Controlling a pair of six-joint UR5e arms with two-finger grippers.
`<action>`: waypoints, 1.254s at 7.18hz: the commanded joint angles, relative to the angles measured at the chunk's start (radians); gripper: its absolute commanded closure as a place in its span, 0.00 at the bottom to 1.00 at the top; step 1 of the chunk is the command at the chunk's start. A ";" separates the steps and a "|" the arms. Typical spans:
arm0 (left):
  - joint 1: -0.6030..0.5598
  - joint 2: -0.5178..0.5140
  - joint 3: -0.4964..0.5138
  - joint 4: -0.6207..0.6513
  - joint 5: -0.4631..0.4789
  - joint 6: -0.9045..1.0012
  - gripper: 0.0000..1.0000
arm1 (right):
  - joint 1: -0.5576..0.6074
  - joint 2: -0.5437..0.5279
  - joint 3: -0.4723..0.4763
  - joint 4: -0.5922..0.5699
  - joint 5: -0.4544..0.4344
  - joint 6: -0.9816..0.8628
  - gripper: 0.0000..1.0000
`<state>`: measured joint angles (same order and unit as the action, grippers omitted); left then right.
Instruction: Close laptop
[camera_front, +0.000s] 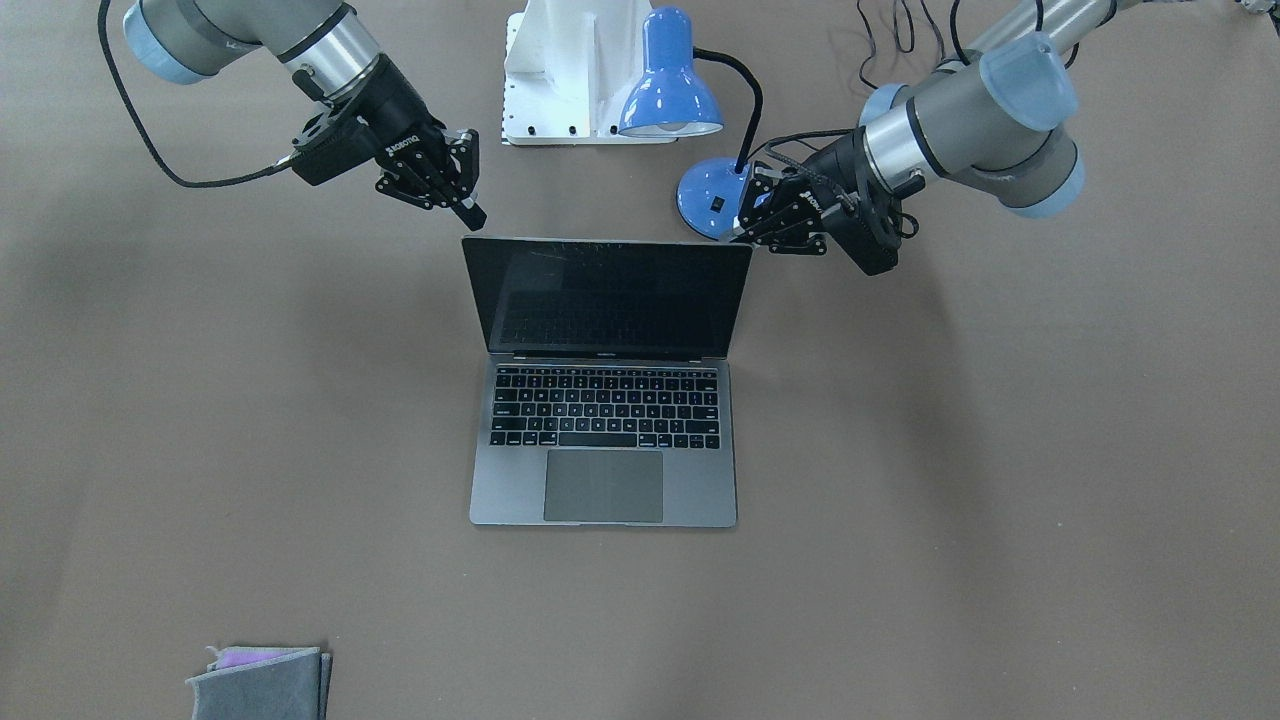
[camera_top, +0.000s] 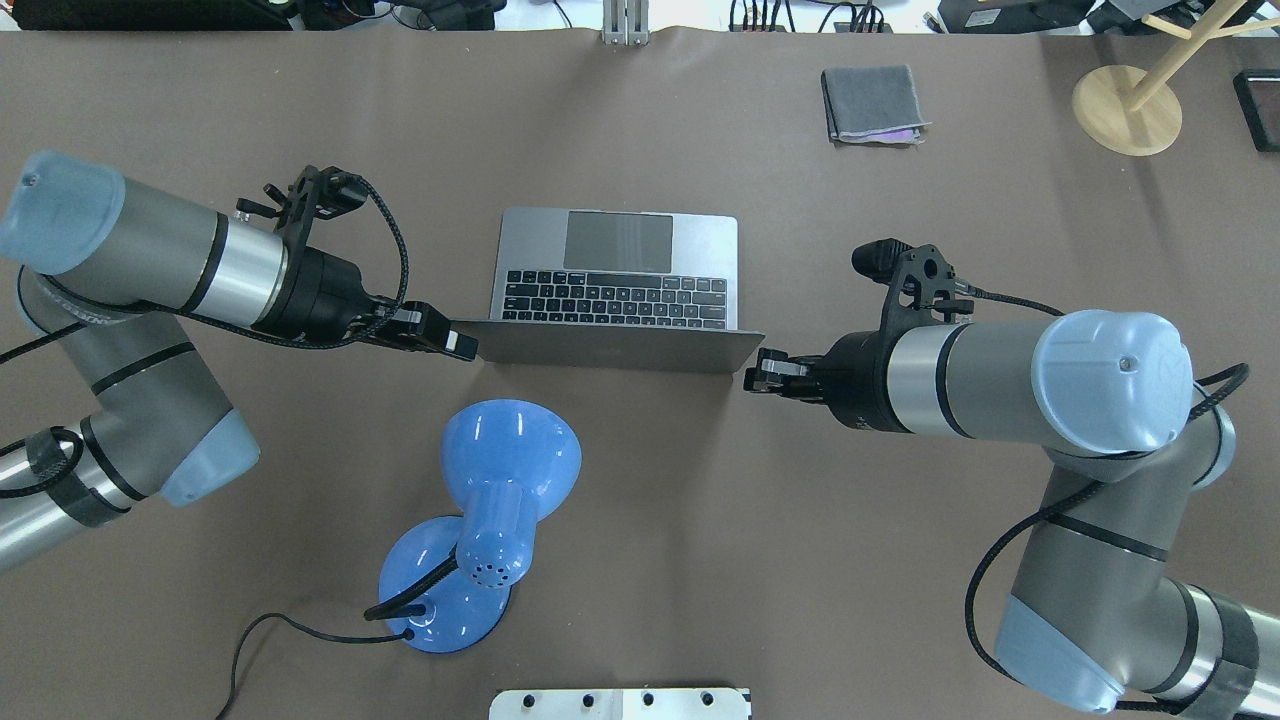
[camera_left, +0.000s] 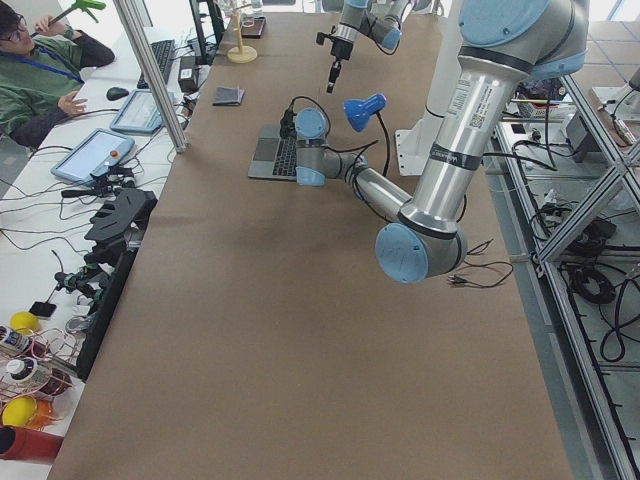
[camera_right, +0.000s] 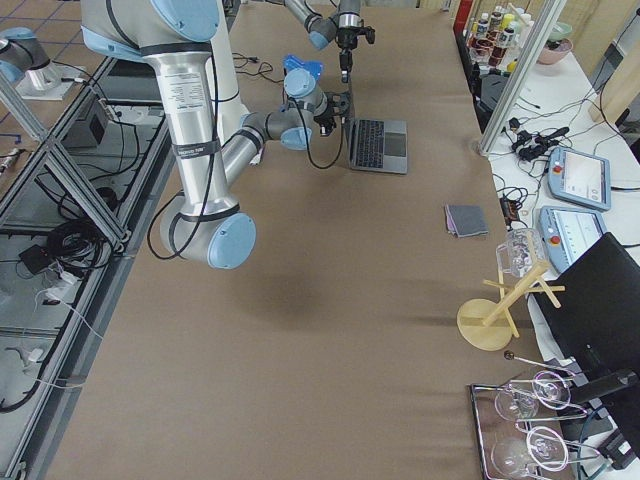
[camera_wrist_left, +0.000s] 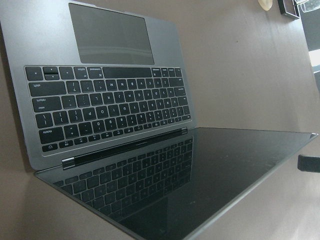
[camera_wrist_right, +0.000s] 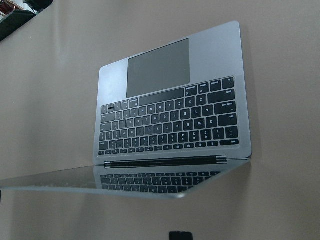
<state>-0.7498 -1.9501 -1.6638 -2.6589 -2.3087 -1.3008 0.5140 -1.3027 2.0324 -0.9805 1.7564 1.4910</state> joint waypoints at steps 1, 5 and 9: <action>-0.016 -0.004 0.001 0.017 0.000 0.000 1.00 | 0.026 0.045 -0.023 -0.049 0.002 -0.002 1.00; -0.060 -0.070 0.062 0.065 0.000 0.005 1.00 | 0.089 0.108 -0.125 -0.049 0.005 -0.008 1.00; -0.075 -0.117 0.145 0.063 0.048 0.009 1.00 | 0.116 0.151 -0.207 -0.049 0.005 -0.015 1.00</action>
<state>-0.8241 -2.0499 -1.5475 -2.5951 -2.2764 -1.2932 0.6211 -1.1561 1.8471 -1.0293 1.7600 1.4789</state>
